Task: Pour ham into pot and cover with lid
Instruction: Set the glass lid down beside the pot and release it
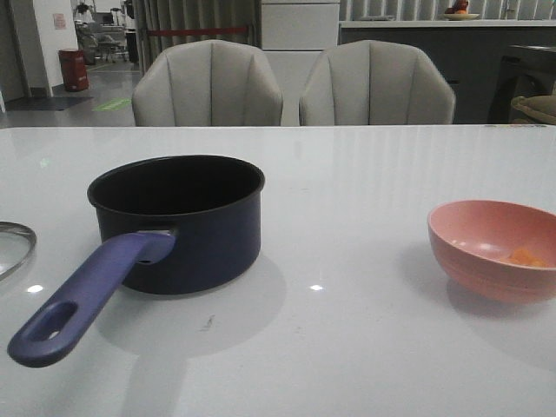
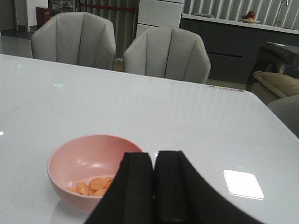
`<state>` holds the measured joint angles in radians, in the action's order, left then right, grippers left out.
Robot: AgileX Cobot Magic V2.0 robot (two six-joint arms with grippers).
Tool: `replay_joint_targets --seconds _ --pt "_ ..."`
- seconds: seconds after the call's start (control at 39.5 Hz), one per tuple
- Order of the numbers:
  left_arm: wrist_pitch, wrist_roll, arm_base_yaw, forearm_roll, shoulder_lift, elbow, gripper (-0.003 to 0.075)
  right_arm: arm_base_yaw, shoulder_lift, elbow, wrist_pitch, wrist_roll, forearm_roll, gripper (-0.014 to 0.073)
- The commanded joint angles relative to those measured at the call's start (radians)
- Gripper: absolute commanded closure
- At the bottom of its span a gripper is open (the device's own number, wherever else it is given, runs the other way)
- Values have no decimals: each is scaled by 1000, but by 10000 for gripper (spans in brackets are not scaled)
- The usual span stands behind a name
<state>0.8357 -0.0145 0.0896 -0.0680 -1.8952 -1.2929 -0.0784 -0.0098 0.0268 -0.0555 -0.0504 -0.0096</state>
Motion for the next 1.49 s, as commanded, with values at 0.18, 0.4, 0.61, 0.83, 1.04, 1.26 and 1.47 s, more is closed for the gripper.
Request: replay_joint_targets --seconds 0.18,0.4,0.61,0.83,1.04,1.26,1.47 --pt "-10 2 1 -34 8 -26 280 7 -20 -6 73 -5 -11 462" --pt "78 2 1 -34 8 -92 169 7 -20 -6 73 -5 -11 462" --pt "107 2 1 -14 71 -122 169 7 -20 -6 73 -5 -11 462" --pt "81 2 1 -16 176 -72 169 7 -20 -6 85 -5 -11 462" --pt "-177 2 -13 -34 371 156 169 7 -20 -6 126 -5 -11 462" --pt "-659 2 -45 -46 682 495 169 7 -20 -6 233 -5 -11 462" --pt "-850 2 -90 -48 940 667 169 7 -20 -6 231 -5 -11 462"
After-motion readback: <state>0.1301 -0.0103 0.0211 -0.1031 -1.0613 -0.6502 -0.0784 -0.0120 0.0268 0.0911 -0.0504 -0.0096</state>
